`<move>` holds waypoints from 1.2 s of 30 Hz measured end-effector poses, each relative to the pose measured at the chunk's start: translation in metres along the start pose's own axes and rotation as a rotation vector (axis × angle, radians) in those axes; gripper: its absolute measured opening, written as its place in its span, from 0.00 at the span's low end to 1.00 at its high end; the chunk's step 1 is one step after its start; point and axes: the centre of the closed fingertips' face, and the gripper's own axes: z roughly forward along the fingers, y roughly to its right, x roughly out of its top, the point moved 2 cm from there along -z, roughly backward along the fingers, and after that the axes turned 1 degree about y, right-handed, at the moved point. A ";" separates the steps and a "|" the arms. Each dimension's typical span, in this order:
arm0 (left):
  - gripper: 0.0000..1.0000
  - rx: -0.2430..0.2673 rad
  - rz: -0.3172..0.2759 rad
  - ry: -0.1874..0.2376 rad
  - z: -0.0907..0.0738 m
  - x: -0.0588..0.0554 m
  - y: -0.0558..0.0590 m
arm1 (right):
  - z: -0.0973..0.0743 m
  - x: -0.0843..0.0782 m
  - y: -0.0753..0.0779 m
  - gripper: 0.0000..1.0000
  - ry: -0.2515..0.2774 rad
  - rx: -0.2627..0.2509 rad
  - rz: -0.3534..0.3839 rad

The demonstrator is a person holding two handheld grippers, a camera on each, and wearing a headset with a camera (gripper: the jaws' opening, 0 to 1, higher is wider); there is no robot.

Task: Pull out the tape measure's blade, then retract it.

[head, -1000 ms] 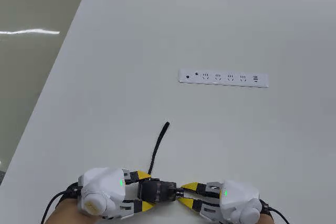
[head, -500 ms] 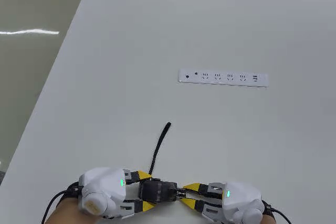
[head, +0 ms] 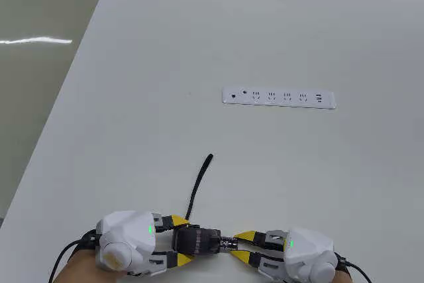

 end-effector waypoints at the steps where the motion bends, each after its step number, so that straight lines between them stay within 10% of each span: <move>1: 0.30 0.000 -0.002 0.000 0.000 0.000 0.000 | -0.001 0.000 0.000 0.10 -0.002 0.000 -0.001; 36: 0.30 -0.006 0.000 0.009 0.004 0.003 0.002 | -0.039 -0.016 0.007 0.09 -0.007 -0.024 0.037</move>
